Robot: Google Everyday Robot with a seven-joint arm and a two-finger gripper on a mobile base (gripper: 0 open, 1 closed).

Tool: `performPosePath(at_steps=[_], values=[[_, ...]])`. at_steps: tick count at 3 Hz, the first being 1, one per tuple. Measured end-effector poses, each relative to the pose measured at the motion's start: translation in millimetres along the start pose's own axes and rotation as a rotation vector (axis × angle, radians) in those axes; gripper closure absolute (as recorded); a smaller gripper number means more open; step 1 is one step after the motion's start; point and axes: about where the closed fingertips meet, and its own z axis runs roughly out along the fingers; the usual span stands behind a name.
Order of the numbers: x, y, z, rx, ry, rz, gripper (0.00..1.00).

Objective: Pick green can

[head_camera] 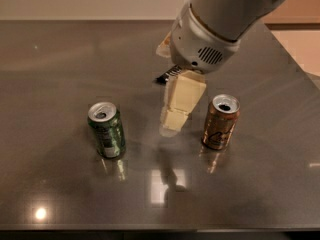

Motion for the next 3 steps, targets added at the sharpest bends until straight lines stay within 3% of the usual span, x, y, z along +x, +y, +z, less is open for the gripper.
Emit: performPosePath(at_steps=[2,3], values=[[-49.2,-7.9,59.5,-0.014,0.003,0.038,0.00],[-61.2,-10.3,84.0,-0.030,0.025,0.063,0.00]])
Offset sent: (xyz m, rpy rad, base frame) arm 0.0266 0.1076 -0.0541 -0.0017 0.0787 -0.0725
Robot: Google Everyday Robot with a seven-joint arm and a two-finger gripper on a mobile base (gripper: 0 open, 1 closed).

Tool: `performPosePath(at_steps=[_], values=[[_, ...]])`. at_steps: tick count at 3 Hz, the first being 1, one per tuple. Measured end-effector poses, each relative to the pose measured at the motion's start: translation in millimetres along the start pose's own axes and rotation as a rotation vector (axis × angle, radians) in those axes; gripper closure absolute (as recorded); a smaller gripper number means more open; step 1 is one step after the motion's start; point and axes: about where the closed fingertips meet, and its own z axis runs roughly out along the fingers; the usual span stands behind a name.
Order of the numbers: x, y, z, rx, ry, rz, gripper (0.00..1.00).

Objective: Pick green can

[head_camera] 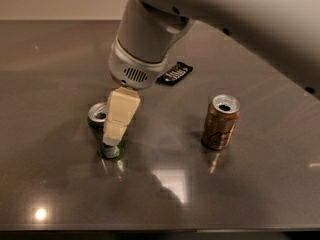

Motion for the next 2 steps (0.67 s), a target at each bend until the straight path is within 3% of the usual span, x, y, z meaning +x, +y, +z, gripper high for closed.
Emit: performPosePath(at_steps=[2], values=[[-5.3,4.9,33.3,-0.049,0.037,0.011,0.00]])
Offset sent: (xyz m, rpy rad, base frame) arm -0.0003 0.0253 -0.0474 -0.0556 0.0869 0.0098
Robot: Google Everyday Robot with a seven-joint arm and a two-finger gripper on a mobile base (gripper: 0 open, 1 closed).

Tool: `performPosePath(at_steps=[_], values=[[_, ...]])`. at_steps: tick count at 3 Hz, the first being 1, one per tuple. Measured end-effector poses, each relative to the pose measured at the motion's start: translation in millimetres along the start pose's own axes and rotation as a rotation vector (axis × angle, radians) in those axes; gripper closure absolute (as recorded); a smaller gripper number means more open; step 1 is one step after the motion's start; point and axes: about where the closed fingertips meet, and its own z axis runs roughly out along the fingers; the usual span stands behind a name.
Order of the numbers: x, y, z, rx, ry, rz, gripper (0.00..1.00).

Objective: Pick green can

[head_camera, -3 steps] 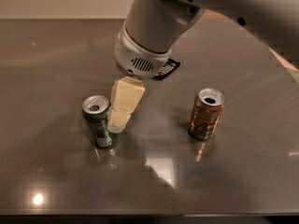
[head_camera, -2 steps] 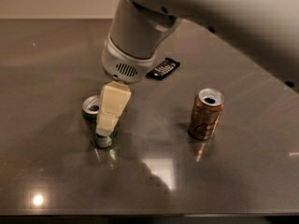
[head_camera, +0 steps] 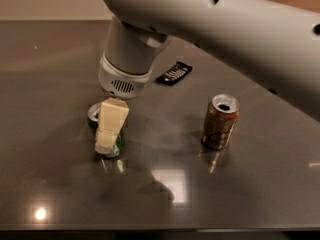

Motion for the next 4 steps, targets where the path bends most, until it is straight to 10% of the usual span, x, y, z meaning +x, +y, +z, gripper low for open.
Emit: performPosePath(at_steps=[4], values=[[-10.0,8.3,-25.4,-0.053,-0.060,-0.049,0.87]])
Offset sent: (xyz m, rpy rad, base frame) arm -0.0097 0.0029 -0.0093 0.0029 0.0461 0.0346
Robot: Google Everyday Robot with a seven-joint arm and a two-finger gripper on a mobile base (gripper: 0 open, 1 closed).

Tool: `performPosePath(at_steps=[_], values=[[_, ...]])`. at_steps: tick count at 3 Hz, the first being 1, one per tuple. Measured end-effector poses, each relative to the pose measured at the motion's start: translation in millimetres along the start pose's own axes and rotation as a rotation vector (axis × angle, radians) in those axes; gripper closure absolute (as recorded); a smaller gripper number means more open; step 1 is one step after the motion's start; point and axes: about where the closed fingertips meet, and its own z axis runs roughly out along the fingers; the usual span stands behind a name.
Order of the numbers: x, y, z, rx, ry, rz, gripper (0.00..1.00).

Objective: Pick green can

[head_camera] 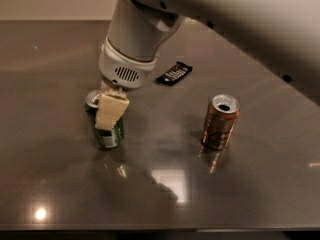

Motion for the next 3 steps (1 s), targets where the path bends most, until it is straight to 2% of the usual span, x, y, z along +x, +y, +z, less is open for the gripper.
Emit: performPosePath(at_steps=[1,2,3], values=[[-10.1,-5.1,-30.1,-0.012,-0.041,-0.042,1.00],[-19.7,-15.2,-58.8,-0.019,-0.077,-0.076,1.00],[-19.8,-15.1,-58.4,-0.019,-0.077,-0.076,1.00]])
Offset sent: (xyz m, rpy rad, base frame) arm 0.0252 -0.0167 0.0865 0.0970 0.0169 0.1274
